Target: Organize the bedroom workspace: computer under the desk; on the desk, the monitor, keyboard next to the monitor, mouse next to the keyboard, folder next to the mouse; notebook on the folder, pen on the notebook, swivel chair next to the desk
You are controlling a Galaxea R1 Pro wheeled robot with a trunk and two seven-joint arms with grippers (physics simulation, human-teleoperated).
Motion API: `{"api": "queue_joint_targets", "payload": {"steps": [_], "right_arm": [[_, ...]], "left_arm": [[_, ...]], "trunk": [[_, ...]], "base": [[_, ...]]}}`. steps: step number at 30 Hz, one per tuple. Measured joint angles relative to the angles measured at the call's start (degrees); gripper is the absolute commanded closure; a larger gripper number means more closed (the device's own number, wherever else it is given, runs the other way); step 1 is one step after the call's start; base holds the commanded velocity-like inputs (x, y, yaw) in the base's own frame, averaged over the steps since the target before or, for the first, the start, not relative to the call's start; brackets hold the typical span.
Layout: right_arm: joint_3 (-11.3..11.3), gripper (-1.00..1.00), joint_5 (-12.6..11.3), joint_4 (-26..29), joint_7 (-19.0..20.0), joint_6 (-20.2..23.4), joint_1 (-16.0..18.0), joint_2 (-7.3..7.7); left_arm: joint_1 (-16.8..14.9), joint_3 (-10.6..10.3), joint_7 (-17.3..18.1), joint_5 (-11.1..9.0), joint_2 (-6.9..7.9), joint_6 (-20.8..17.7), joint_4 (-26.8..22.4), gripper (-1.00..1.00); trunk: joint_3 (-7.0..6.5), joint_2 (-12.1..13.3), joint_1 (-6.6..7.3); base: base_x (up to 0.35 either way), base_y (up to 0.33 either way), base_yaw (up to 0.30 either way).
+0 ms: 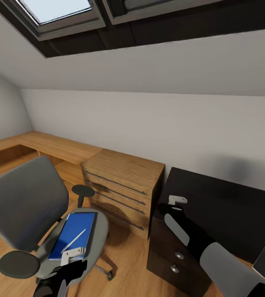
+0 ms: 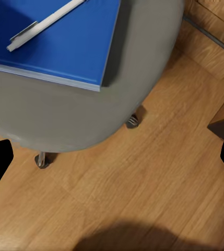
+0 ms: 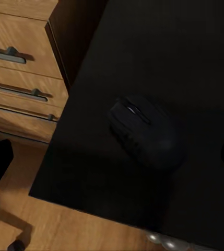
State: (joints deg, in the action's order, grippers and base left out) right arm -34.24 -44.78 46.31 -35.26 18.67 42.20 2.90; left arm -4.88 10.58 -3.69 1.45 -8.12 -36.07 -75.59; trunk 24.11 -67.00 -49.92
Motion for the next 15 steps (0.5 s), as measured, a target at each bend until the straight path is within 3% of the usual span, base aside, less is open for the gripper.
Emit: {"api": "queue_joint_targets", "payload": {"steps": [3,15], "right_arm": [[0.0,-1.0,1.2,0.0,0.1,0.0,0.0,0.06],[0.0,-1.0,2.4,-0.3,0.2,0.0,0.0,0.22]], "left_arm": [[0.0,0.0,0.0,0.0,0.06,0.1,0.1,-1.0],[0.0,-0.1,0.0,-0.1,0.06,0.1,0.1,-1.0]], "trunk": [[0.0,0.0,0.01],[0.0,0.0,0.0]], "base": [[0.272,0.0,0.0],[0.172,0.0,0.0]]}}
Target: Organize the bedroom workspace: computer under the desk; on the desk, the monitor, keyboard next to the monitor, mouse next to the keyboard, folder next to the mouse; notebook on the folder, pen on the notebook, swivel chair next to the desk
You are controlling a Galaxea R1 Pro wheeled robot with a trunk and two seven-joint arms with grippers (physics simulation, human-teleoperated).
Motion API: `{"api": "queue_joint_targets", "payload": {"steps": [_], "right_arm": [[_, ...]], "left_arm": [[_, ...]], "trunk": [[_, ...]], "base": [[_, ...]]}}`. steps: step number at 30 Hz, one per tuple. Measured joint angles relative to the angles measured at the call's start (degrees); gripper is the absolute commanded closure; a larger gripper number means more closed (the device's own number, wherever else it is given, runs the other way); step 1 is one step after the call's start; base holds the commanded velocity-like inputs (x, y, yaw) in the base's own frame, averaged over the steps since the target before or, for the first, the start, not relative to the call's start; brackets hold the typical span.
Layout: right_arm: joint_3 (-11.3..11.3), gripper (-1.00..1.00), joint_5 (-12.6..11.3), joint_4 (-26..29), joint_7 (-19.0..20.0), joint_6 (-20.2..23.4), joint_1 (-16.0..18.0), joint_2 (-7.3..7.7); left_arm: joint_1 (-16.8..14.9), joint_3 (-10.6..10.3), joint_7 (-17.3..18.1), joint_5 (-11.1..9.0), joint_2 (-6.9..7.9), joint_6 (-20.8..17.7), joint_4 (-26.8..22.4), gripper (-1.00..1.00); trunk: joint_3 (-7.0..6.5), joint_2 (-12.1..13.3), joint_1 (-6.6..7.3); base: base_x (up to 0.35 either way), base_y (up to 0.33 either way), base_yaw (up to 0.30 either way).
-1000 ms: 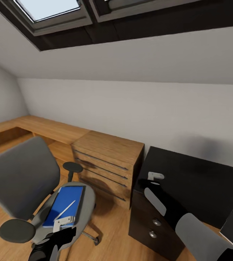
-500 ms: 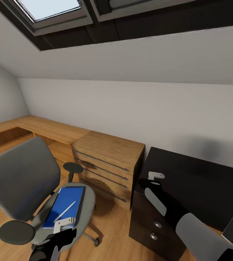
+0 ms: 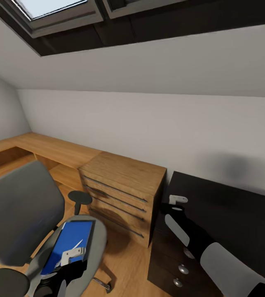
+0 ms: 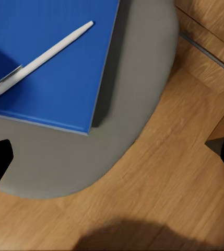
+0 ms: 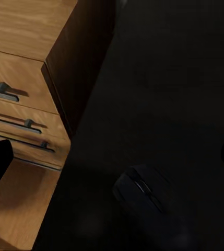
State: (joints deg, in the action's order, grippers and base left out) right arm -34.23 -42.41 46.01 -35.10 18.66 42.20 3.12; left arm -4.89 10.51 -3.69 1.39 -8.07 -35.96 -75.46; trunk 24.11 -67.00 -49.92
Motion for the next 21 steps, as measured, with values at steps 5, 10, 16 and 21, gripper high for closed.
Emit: {"api": "queue_joint_targets", "payload": {"steps": [5,10,16,21], "right_arm": [[0.0,-1.0,0.2,0.0,0.0,0.0,0.0,0.14],[0.0,-1.0,0.7,-0.2,0.0,0.0,0.0,0.21],[0.0,-1.0,0.8,-1.5,0.1,0.0,0.0,0.2],[0.2,-1.0,0.8,-3.5,0.8,0.0,0.0,0.17]], "left_arm": [[0.0,0.0,0.0,0.0,0.02,0.0,0.0,-1.0],[0.0,0.0,0.0,0.0,0.03,0.0,0.0,-1.0],[0.0,0.0,0.0,0.1,0.03,-0.1,0.0,-1.0],[0.0,0.0,0.1,0.0,0.03,-0.1,0.0,-1.0]], "trunk": [[0.0,0.0,-0.01],[0.0,0.0,-0.02],[0.0,0.0,-0.02],[0.0,0.0,-0.02]], "base": [[0.072,0.0,0.0],[0.012,0.0,0.0],[0.001,0.0,0.0],[0.0,0.0,0.0]]}}
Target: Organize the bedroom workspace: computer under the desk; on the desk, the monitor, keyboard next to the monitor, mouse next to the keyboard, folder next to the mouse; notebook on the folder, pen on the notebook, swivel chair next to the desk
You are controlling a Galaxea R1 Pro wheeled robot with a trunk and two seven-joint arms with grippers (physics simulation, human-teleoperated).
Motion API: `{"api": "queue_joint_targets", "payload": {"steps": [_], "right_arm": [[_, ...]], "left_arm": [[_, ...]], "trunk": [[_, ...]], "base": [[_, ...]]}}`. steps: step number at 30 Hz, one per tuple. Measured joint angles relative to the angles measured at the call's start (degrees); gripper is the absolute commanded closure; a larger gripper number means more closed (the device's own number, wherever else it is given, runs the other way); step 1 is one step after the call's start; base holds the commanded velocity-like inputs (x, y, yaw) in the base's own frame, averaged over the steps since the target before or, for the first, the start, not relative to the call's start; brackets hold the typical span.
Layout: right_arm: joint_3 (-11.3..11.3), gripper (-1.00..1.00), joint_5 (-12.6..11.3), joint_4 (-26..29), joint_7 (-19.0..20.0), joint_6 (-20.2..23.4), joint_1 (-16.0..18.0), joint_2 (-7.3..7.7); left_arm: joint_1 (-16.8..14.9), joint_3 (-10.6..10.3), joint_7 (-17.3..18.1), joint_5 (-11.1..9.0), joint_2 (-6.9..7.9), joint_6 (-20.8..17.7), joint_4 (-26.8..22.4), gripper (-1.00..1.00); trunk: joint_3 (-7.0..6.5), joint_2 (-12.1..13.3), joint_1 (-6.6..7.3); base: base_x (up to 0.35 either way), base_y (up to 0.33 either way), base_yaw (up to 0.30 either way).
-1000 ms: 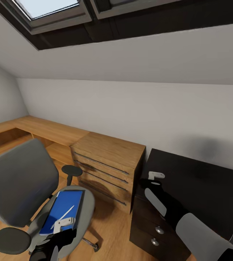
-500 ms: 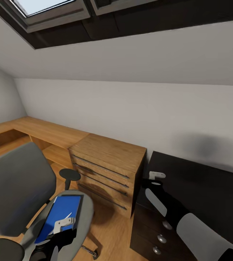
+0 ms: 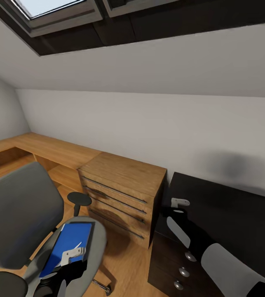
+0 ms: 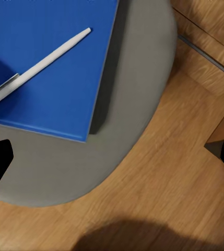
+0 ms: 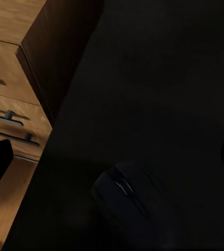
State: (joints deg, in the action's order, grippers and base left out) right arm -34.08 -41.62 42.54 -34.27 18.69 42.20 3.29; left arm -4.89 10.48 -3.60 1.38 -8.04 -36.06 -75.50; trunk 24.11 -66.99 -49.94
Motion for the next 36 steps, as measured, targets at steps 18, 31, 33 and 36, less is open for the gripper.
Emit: {"api": "queue_joint_targets", "payload": {"steps": [18,31,33,36], "right_arm": [[0.3,-1.0,1.6,-5.1,3.7,0.0,0.0,0.14],[0.4,-1.0,1.7,-6.4,3.8,0.0,0.1,0.14],[0.4,-1.0,1.7,-6.6,3.8,0.0,0.1,0.14],[0.4,-1.0,1.6,-7.5,3.8,0.1,0.1,0.14]], "left_arm": [[0.1,0.1,0.3,-0.3,-0.07,-0.5,-4.0,-1.0],[0.1,0.1,0.7,-7.4,-0.04,-12.8,-12.3,-1.0],[0.1,0.1,0.7,-8.0,-0.01,-15.4,-13.1,-1.0],[0.1,0.1,0.6,-8.4,0.0,-16.9,-13.6,-1.0]], "trunk": [[0.0,0.0,0.0],[0.0,0.0,0.0],[0.0,0.0,0.0],[0.0,0.0,0.0]], "base": [[0.0,0.0,0.0],[0.0,0.0,0.0],[0.0,0.0,0.0],[0.0,0.0,0.0]]}}
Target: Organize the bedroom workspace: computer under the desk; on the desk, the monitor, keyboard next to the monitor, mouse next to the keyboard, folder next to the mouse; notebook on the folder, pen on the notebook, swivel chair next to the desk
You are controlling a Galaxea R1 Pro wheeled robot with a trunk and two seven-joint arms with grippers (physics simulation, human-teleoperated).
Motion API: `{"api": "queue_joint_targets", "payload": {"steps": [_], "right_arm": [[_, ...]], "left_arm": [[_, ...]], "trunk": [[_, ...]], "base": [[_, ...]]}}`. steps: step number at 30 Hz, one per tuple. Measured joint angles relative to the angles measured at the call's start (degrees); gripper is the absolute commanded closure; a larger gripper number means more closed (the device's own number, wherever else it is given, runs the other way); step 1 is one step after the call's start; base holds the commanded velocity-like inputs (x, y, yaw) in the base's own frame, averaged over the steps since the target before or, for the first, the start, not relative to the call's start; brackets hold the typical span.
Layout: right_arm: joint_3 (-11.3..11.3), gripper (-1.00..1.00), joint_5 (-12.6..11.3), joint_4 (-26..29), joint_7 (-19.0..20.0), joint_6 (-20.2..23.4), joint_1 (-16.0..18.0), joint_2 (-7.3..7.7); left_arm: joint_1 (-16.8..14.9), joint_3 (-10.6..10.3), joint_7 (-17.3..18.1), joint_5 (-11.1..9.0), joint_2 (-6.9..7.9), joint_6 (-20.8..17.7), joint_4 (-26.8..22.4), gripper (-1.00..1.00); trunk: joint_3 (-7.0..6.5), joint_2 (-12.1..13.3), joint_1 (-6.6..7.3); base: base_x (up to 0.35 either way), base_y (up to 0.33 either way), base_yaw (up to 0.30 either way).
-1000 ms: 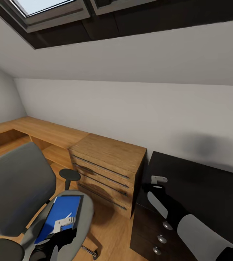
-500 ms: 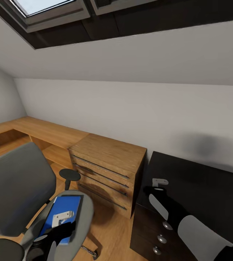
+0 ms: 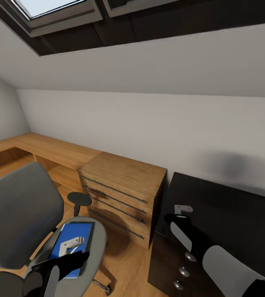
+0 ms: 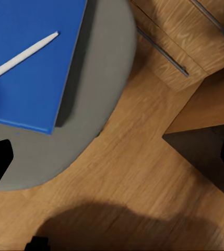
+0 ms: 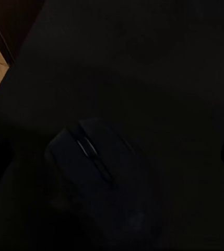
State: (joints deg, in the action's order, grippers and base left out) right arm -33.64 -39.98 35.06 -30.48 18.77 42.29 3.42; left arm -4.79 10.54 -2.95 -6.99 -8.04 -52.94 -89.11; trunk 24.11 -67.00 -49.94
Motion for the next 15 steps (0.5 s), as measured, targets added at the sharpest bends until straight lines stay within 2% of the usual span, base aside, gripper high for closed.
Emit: {"api": "queue_joint_targets", "payload": {"steps": [4,15], "right_arm": [[0.1,-1.0,0.0,-0.6,0.0,0.0,0.0,0.0],[0.1,-1.0,0.0,-2.9,1.2,0.1,0.2,-0.08]], "left_arm": [[0.0,0.0,0.0,-0.1,0.0,-0.3,-0.2,-1.0],[0.0,0.0,-0.1,-0.1,0.0,-0.4,-0.3,-1.0]], "trunk": [[0.0,0.0,0.0],[1.97,-4.4,-2.41]], "base": [[0.0,0.0,0.0],[0.0,0.0,0.0]]}}
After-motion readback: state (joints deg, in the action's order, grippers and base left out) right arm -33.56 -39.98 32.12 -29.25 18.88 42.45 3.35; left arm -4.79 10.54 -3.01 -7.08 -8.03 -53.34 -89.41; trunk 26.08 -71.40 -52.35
